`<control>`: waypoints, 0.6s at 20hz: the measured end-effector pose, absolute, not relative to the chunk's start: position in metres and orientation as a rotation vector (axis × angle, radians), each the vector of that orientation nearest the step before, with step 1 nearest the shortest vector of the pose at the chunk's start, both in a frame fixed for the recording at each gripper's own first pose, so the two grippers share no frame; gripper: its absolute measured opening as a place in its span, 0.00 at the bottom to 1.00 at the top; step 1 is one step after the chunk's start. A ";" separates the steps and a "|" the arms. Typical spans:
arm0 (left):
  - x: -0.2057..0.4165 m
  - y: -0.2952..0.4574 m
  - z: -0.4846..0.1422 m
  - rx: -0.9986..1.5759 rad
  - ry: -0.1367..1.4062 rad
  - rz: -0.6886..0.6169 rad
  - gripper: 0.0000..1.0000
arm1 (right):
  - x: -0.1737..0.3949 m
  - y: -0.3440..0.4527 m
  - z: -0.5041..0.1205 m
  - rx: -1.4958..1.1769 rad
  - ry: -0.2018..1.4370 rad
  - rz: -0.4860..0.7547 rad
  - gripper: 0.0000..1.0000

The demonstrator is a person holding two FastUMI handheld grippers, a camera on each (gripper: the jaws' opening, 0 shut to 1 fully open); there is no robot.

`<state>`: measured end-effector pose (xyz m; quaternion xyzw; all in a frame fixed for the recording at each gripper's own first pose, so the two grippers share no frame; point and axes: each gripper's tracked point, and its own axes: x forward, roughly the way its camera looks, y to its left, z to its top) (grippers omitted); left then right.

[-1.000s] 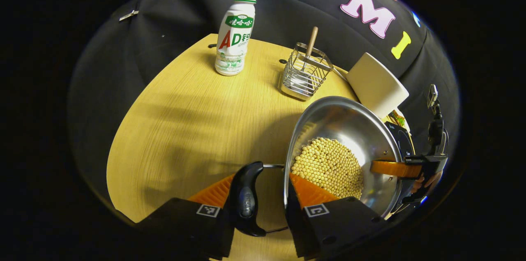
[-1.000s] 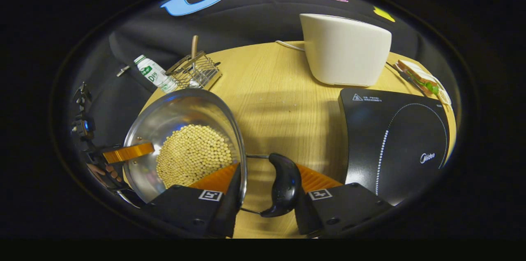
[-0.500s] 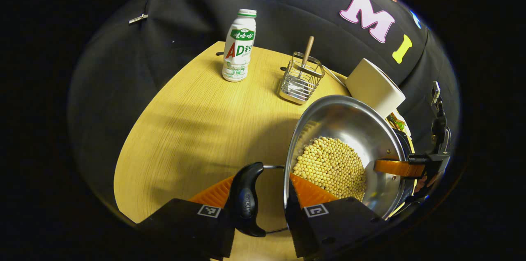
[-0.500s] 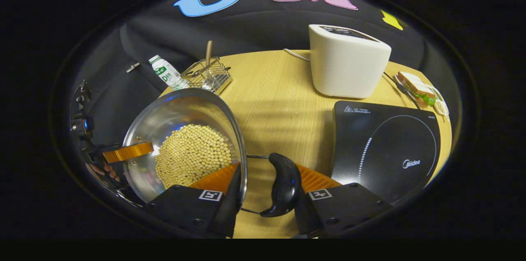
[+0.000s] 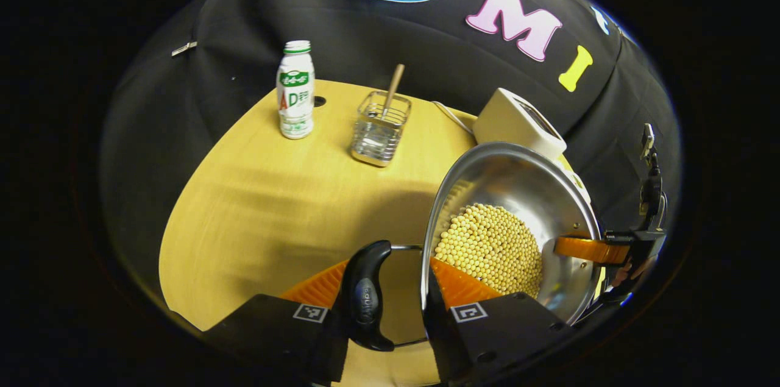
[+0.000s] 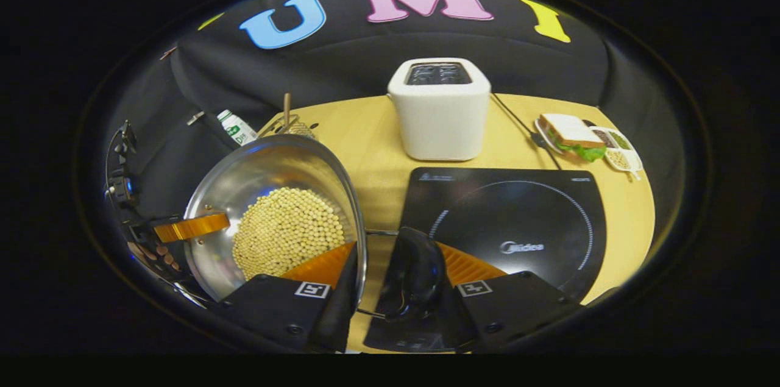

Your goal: First push the handle of the pot to place it horizontally, then grasp the pot with both hands and set it on the induction cooktop.

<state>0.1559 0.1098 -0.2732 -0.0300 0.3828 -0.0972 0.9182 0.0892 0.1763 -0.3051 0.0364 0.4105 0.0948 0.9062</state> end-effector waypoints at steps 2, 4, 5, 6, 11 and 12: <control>0.157 0.082 -0.271 -0.058 0.783 -0.211 0.59 | 0.091 0.151 -0.298 0.084 0.836 0.183 0.60; 0.157 0.055 -0.270 -0.053 0.781 -0.222 0.58 | 0.092 0.127 -0.293 0.091 0.824 0.170 0.60; 0.156 0.042 -0.270 -0.050 0.782 -0.227 0.58 | 0.092 0.114 -0.292 0.096 0.822 0.163 0.56; 0.156 0.029 -0.271 -0.047 0.785 -0.231 0.59 | 0.092 0.102 -0.291 0.103 0.821 0.156 0.60; 0.155 -0.027 -0.278 -0.043 0.802 -0.248 0.58 | 0.092 0.049 -0.288 0.117 0.806 0.129 0.56; 0.155 -0.038 -0.278 -0.043 0.802 -0.249 0.58 | 0.094 0.039 -0.288 0.119 0.806 0.125 0.56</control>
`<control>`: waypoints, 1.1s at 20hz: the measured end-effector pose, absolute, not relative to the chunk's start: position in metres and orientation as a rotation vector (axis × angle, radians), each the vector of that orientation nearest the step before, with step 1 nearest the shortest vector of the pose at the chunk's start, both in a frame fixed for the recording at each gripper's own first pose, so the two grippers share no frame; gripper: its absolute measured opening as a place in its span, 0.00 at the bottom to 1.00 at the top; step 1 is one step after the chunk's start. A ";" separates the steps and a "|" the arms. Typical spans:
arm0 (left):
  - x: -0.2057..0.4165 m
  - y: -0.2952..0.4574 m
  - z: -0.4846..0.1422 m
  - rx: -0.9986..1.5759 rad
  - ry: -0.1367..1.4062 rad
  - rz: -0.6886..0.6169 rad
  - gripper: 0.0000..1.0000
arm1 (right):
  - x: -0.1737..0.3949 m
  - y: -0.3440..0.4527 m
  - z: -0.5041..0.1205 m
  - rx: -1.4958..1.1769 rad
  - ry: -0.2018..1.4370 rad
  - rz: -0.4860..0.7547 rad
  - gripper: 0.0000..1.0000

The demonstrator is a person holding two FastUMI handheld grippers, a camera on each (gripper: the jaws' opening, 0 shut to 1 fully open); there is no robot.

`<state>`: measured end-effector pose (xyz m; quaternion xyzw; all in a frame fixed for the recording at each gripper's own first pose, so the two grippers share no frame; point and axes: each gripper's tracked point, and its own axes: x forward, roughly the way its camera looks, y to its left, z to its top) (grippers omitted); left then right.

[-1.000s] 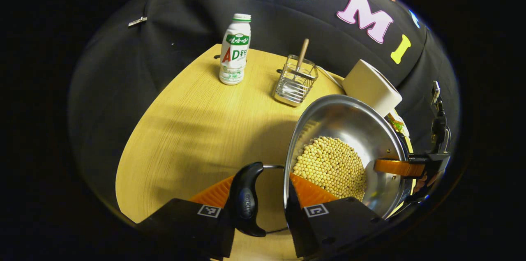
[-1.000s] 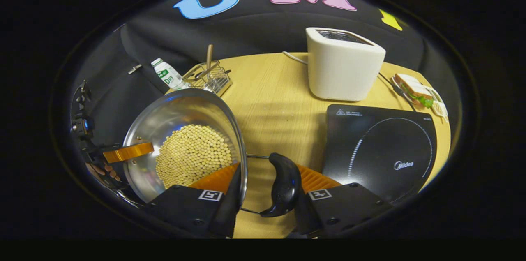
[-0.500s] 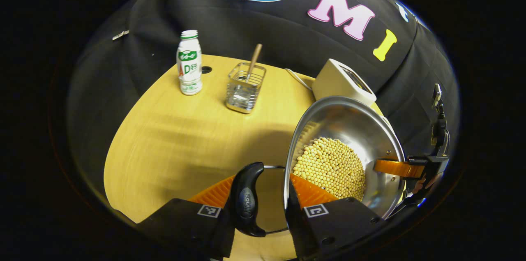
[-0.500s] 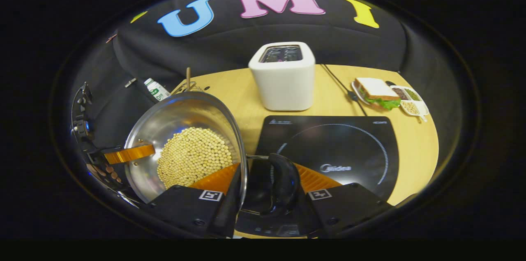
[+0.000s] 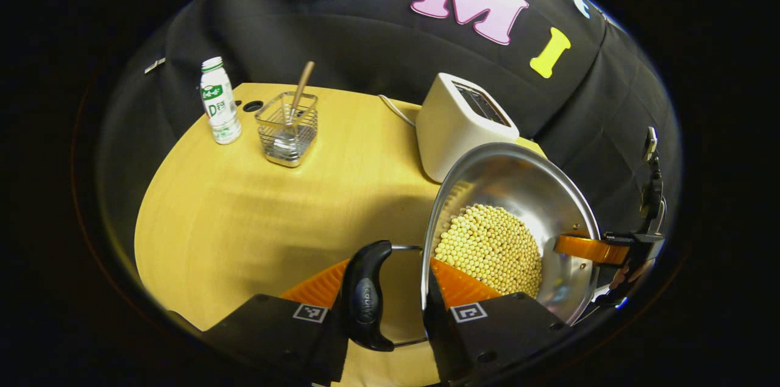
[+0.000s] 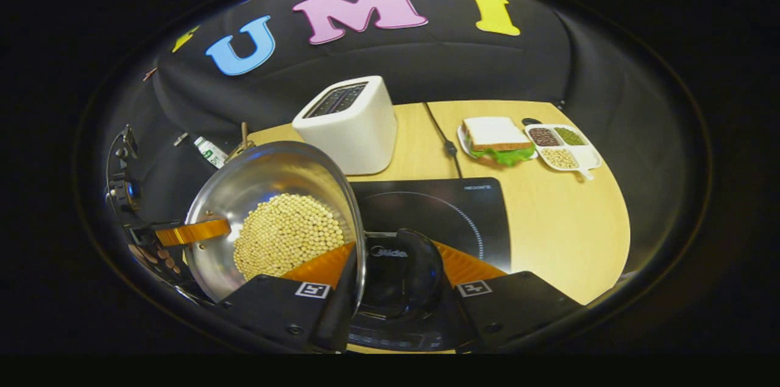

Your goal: First push the handle of the pot to place it horizontally, then grasp the pot with both hands and set it on the induction cooktop.

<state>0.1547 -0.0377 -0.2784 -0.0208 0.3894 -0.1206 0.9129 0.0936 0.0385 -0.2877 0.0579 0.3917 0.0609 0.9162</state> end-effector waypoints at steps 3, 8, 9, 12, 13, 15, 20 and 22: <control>0.157 -0.065 -0.284 -0.039 0.804 -0.251 0.58 | 0.097 0.011 -0.288 0.130 0.797 0.111 0.56; 0.160 -0.106 -0.295 -0.036 0.810 -0.267 0.58 | 0.102 -0.029 -0.290 0.139 0.783 0.084 0.60; 0.162 -0.113 -0.297 -0.033 0.814 -0.270 0.58 | 0.102 -0.036 -0.293 0.145 0.786 0.076 0.60; 0.167 -0.132 -0.304 -0.020 0.817 -0.276 0.58 | 0.105 -0.050 -0.298 0.156 0.796 0.066 0.60; 0.167 -0.137 -0.306 -0.022 0.820 -0.276 0.58 | 0.106 -0.055 -0.299 0.159 0.796 0.063 0.60; 0.167 -0.142 -0.311 -0.027 0.826 -0.275 0.58 | 0.109 -0.062 -0.301 0.161 0.796 0.055 0.60; 0.171 -0.147 -0.319 -0.032 0.841 -0.270 0.59 | 0.114 -0.068 -0.308 0.163 0.809 0.052 0.60; 0.172 -0.148 -0.321 -0.033 0.844 -0.268 0.58 | 0.116 -0.067 -0.310 0.164 0.812 0.054 0.60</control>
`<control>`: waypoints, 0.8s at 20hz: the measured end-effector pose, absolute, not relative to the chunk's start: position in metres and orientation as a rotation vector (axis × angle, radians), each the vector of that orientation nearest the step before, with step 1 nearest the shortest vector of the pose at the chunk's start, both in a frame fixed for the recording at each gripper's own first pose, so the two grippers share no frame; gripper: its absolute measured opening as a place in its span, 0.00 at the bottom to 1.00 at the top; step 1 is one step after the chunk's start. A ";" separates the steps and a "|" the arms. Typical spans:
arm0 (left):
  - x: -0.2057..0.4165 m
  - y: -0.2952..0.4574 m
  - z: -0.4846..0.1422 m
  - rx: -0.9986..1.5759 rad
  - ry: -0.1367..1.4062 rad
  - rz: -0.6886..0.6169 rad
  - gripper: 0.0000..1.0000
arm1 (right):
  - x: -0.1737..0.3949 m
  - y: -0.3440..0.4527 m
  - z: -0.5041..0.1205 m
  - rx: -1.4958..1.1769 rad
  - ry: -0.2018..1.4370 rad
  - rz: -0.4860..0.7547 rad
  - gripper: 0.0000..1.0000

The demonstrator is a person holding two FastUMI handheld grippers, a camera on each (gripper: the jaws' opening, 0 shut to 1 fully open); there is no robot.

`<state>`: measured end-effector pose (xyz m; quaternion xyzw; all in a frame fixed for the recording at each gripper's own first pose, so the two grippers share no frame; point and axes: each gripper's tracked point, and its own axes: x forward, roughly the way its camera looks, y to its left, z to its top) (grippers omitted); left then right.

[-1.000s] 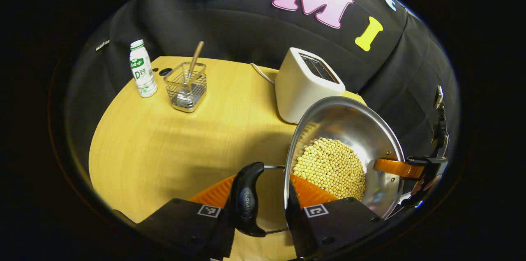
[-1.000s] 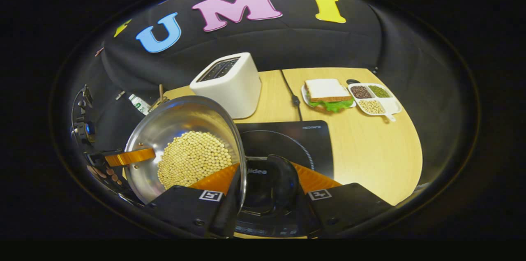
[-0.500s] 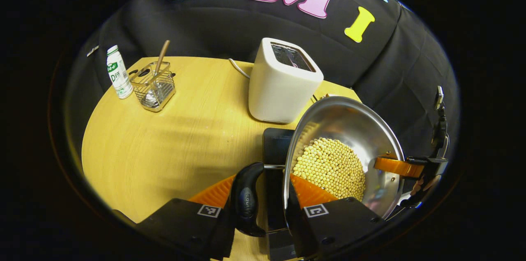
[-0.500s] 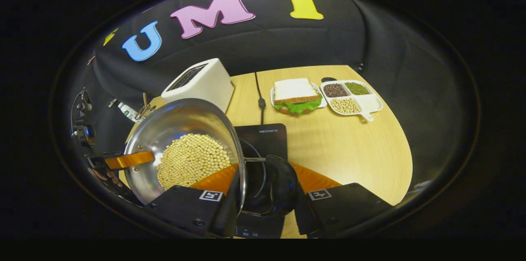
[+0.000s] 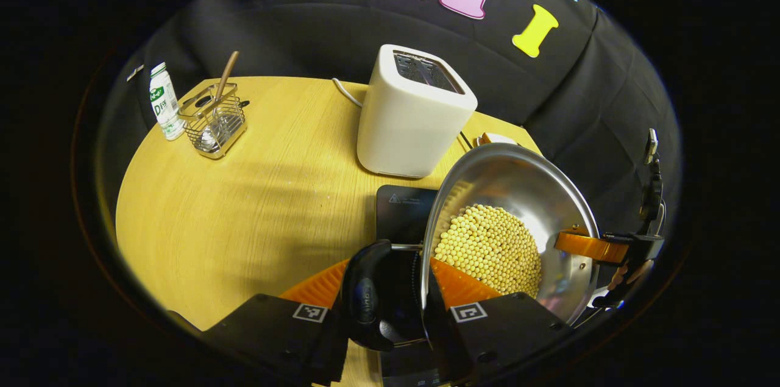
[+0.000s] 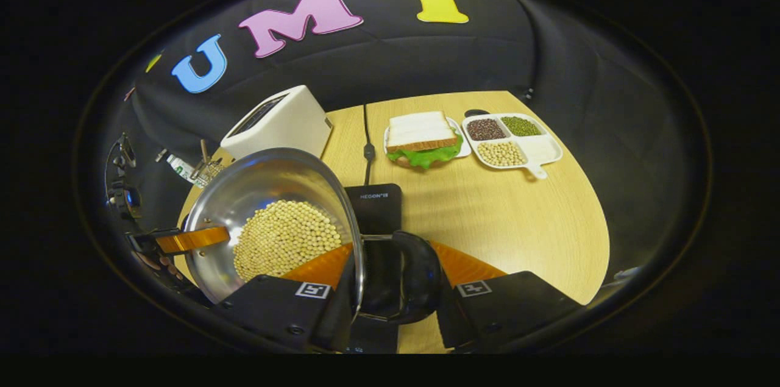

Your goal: First push the handle of the pot to place it horizontally, then grasp the pot with both hands and set it on the induction cooktop.

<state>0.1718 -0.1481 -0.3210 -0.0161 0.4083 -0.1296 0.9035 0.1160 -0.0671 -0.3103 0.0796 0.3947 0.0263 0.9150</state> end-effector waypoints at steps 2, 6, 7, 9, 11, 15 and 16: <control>0.172 -0.147 -0.322 -0.033 0.844 -0.266 0.59 | 0.117 -0.067 -0.312 0.166 0.814 0.054 0.60; 0.174 -0.147 -0.327 -0.033 0.858 -0.262 0.58 | 0.119 -0.066 -0.319 0.167 0.830 0.052 0.60; 0.175 -0.146 -0.329 -0.034 0.862 -0.262 0.58 | 0.119 -0.067 -0.320 0.167 0.834 0.052 0.60; 0.174 -0.145 -0.329 -0.039 0.854 -0.262 0.59 | 0.119 -0.067 -0.323 0.171 0.836 0.056 0.60; 0.177 -0.146 -0.330 -0.029 0.849 -0.262 0.58 | 0.121 -0.067 -0.325 0.179 0.840 0.060 0.60; 0.177 -0.146 -0.331 -0.038 0.853 -0.261 0.59 | 0.123 -0.066 -0.324 0.181 0.832 0.068 0.60; 0.176 -0.146 -0.331 -0.037 0.855 -0.259 0.59 | 0.123 -0.065 -0.324 0.182 0.832 0.070 0.60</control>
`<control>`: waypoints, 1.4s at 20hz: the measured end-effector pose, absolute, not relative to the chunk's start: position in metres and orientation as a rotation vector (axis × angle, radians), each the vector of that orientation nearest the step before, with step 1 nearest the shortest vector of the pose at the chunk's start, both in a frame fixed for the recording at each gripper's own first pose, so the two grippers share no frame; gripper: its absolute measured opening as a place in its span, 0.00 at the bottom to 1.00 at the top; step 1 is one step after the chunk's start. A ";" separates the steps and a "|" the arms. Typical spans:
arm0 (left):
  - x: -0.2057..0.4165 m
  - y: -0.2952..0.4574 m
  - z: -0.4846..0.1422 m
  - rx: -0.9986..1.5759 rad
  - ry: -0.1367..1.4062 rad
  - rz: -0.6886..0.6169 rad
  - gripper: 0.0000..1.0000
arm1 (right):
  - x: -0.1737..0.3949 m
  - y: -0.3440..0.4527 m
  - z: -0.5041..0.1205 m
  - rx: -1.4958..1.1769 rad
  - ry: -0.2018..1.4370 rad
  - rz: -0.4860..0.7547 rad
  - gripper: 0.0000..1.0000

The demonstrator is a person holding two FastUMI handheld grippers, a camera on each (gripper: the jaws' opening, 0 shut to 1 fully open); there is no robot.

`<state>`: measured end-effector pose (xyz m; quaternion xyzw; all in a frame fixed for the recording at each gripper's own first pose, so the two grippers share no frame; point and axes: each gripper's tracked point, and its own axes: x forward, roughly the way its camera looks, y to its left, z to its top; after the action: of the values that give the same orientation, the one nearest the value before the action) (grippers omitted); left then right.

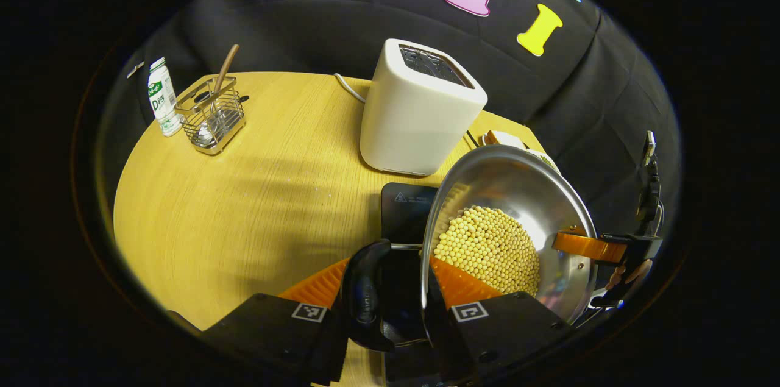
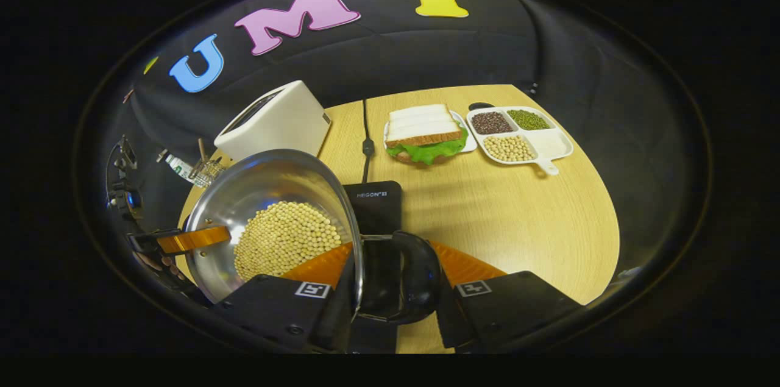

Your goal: First push the handle of the pot to place it horizontally, then grasp the pot with both hands and set it on the induction cooktop.

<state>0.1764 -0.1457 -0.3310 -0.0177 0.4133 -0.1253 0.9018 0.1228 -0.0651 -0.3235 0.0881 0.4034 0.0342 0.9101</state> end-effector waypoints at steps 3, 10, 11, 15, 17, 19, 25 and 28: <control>0.176 -0.146 -0.332 -0.030 0.865 -0.259 0.60 | 0.124 -0.065 -0.325 0.180 0.831 0.071 0.60; 0.171 -0.146 -0.332 -0.032 0.879 -0.243 0.62 | 0.123 -0.066 -0.324 0.184 0.832 0.073 0.61; 0.171 -0.146 -0.331 -0.018 0.881 -0.242 0.62 | 0.123 -0.066 -0.323 0.183 0.829 0.073 0.62; 0.175 -0.134 -0.316 0.094 0.837 -0.195 0.84 | 0.125 -0.065 -0.316 0.190 0.802 0.075 0.77; 0.173 -0.133 -0.310 0.111 0.832 -0.195 0.99 | 0.124 -0.067 -0.310 0.202 0.790 0.067 0.89; 0.169 -0.131 -0.300 0.132 0.814 -0.189 0.96 | 0.121 -0.073 -0.301 0.203 0.769 0.048 0.99; 0.154 -0.123 -0.234 0.143 0.679 -0.143 0.96 | 0.106 -0.094 -0.243 0.181 0.613 -0.015 0.99; 0.142 -0.122 -0.185 0.147 0.568 -0.129 0.95 | 0.095 -0.109 -0.203 0.151 0.517 -0.051 0.99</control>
<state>0.1417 -0.1218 -0.1846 0.0722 0.2800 -0.0636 0.9552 0.0949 -0.1085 -0.2032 0.0745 0.2556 -0.0252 0.9636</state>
